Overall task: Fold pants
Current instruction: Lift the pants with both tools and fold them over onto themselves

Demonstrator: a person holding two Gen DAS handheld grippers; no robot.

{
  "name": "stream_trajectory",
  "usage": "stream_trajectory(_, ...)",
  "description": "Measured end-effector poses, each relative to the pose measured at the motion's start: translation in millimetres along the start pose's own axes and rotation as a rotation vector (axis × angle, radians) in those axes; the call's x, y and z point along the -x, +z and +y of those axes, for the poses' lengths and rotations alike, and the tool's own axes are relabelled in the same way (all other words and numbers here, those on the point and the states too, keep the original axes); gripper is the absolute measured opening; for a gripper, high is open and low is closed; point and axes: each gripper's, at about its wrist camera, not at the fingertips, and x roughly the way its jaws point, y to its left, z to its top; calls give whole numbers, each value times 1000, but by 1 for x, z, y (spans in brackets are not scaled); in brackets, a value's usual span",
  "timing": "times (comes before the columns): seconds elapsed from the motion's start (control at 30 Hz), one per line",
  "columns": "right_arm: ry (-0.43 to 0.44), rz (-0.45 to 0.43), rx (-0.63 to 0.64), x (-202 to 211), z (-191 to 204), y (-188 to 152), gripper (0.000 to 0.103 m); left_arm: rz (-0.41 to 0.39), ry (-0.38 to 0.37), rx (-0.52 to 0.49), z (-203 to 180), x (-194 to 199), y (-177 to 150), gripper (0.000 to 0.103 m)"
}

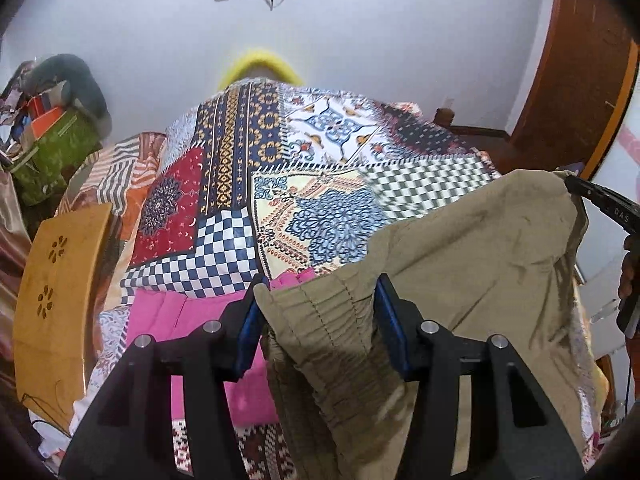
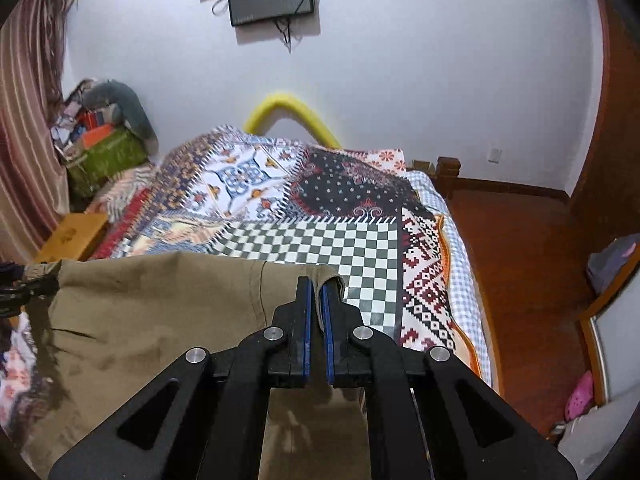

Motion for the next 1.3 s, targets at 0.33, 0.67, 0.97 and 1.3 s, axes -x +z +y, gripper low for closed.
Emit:
stream_trajectory(0.33, 32, -71, -37, 80, 6, -17, 5, -29, -38, -22, -17, 66, -27, 52)
stream_trajectory(0.67, 73, -78, -86, 127, 16, -59, 5, -24, -73, -34, -27, 109, -76, 52)
stream_trajectory(0.97, 67, -39, -122, 166, 21, -121, 5, -2, -79, -65, -37, 129, -127, 52)
stream_trajectory(1.3, 62, 94, -163, 174, 20, -193, 5, 78, -90, -106, -37, 129, -186, 52)
